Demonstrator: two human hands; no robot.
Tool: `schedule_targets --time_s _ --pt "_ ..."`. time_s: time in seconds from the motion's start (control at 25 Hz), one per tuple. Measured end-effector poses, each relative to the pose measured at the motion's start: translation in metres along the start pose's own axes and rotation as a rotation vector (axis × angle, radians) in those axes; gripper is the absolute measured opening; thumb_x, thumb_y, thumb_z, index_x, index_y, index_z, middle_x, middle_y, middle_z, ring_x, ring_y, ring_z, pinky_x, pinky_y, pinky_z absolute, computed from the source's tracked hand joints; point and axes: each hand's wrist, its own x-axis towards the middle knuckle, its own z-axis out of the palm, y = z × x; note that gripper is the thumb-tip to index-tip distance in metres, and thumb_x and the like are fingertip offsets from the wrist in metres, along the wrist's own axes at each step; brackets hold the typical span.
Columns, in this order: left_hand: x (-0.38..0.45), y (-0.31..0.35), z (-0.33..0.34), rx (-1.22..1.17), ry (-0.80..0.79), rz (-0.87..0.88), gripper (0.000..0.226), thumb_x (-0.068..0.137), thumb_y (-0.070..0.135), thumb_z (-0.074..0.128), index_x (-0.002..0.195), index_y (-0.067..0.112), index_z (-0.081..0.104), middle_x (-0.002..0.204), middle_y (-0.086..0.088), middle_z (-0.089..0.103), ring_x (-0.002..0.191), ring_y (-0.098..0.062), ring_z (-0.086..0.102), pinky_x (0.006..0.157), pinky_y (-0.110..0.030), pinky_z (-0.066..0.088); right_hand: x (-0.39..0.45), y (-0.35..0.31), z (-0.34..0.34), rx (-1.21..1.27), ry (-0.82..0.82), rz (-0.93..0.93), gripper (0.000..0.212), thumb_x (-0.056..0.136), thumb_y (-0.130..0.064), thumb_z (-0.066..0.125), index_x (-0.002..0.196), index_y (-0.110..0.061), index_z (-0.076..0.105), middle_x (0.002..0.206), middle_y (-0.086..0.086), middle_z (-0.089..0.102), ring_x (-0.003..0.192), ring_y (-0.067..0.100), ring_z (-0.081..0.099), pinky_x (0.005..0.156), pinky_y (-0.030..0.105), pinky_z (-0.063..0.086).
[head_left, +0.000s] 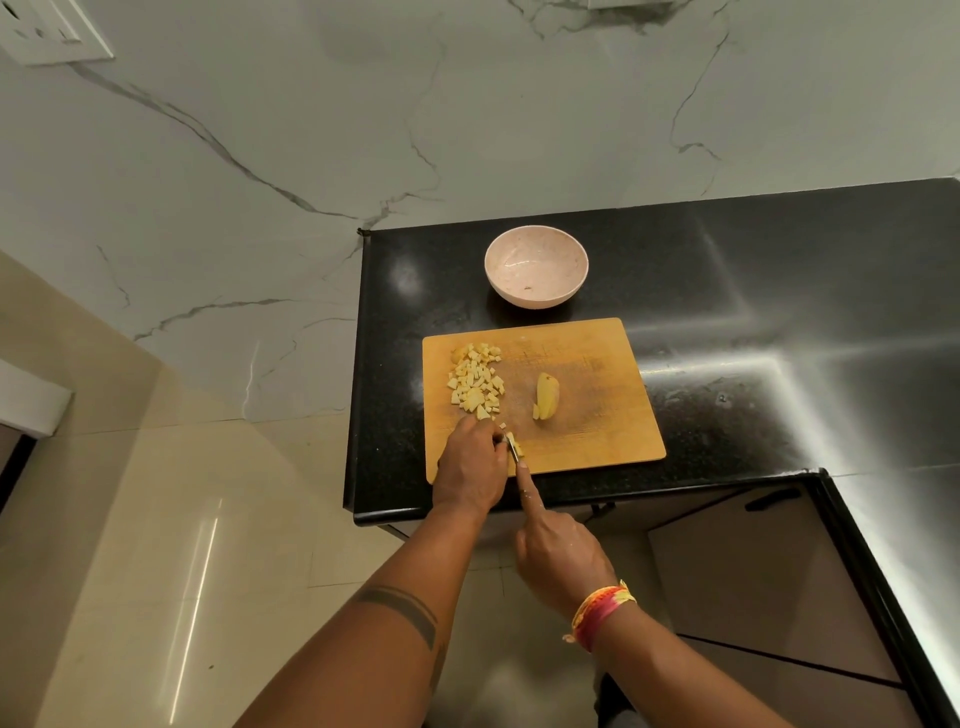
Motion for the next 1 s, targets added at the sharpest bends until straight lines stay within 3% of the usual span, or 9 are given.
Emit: schedule_targets --time_s 0.24,0.4,0.52,0.68,0.88,1.0 --pt "0.001 -0.001 0.001 -0.047 0.013 -0.024 0.018 0.1 0.023 0.061 0.116 0.019 0.066 0.116 0.005 0.057 0.1 -0.011 0.058 0.08 -0.023 0.048 -0.02 0.008 0.003 0.036 0.012 -0.007 0.084 0.098 -0.022 0.039 0.16 -0.037 -0.017 0.071 -0.003 0.061 0.056 0.015 0.054 0.048 0.029 0.037" --pt "-0.011 -0.008 -0.001 -0.12 -0.011 0.072 0.024 0.098 0.028 0.062 0.122 0.023 0.06 0.115 0.007 0.054 0.097 -0.008 0.058 0.079 -0.024 0.052 -0.016 0.019 0.003 0.117 0.076 0.038 0.083 0.099 -0.023 0.04 0.161 -0.036 -0.013 0.066 -0.007 0.059 0.055 0.013 0.055 0.052 0.032 0.043" --pt "-0.013 -0.004 0.005 -0.033 -0.051 0.137 0.033 0.095 0.036 0.068 0.124 0.027 0.056 0.116 0.006 0.048 0.103 -0.009 0.05 0.081 -0.023 0.048 -0.01 0.016 0.007 0.131 0.068 0.04 0.086 0.097 -0.021 0.04 0.16 -0.037 -0.016 0.068 -0.006 0.06 0.057 0.015 0.057 0.055 0.034 0.046" --pt "0.005 0.0 0.005 0.038 -0.039 0.135 0.023 0.1 0.03 0.061 0.122 0.024 0.056 0.118 0.002 0.05 0.106 -0.015 0.053 0.083 -0.03 0.051 0.006 0.009 0.01 0.131 0.063 0.034 0.088 0.097 -0.019 0.041 0.16 -0.036 -0.017 0.069 -0.003 0.059 0.058 0.017 0.056 0.055 0.036 0.046" --pt "0.037 -0.002 -0.005 0.112 -0.023 0.085 0.021 0.102 0.025 0.057 0.123 0.023 0.058 0.124 0.001 0.051 0.112 -0.018 0.052 0.088 -0.031 0.05 0.036 -0.01 -0.002 0.13 0.087 0.018 0.083 0.1 -0.021 0.042 0.162 -0.035 -0.012 0.069 -0.001 0.056 0.056 0.016 0.051 0.048 0.031 0.031" --pt "0.042 0.002 -0.01 0.143 0.019 0.101 0.022 0.102 0.025 0.057 0.124 0.022 0.059 0.125 0.0 0.051 0.112 -0.018 0.052 0.088 -0.031 0.05 0.04 -0.008 -0.013 0.157 0.144 0.006 0.084 0.099 -0.019 0.043 0.16 -0.04 -0.01 0.065 -0.002 0.054 0.053 0.017 0.049 0.048 0.034 0.034"
